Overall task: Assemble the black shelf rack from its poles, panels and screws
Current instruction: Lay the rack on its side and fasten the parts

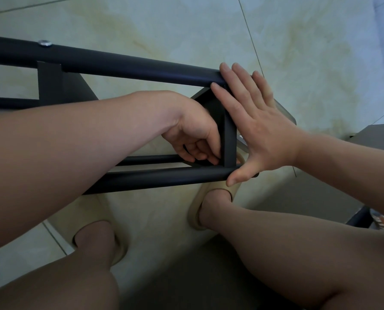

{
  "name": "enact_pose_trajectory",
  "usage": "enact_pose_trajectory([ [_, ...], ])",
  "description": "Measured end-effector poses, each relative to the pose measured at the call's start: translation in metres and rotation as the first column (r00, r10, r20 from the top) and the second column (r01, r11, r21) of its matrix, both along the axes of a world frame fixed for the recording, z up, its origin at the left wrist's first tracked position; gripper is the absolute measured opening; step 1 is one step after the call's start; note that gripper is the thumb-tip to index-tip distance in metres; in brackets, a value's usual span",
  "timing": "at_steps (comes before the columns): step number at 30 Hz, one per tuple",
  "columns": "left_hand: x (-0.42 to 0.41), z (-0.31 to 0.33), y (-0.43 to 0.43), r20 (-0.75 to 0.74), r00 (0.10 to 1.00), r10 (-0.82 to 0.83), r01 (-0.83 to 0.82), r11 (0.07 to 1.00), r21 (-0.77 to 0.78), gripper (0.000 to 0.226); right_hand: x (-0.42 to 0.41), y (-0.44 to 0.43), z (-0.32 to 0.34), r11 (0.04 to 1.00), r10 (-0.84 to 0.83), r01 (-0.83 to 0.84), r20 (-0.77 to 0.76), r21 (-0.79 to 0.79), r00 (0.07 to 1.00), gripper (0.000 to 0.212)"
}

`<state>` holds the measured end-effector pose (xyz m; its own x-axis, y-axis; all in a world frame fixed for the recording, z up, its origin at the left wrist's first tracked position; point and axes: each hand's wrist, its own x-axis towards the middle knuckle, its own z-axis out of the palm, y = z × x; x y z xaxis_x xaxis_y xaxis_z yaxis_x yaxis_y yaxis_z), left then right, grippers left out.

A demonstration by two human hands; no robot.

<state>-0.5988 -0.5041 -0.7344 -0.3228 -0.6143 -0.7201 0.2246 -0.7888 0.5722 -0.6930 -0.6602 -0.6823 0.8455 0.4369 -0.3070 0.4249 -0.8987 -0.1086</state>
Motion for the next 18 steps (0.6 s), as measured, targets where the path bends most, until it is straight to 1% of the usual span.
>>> enact_pose_trajectory([
  [5, 0.0020, 0.0009, 0.0016, -0.021, 1.000, -0.011, 0.011, 1.000, -0.007, 0.015, 0.0001, 0.0006, 0.0009, 1.000, -0.004, 0.004, -0.005, 0.002, 1.000, 0.142],
  [12, -0.0009, -0.0009, 0.0019, 0.007, 1.000, 0.008, -0.008, 1.000, -0.004, 0.009, 0.0001, 0.0015, 0.0012, 1.000, -0.002, 0.002, -0.005, -0.001, 1.000, 0.143],
  [18, 0.0005, -0.0007, 0.0013, -0.026, 1.000, 0.018, -0.019, 1.000, -0.014, 0.014, 0.0005, 0.0011, -0.0001, 1.000, -0.002, 0.002, -0.002, 0.005, 1.000, 0.142],
])
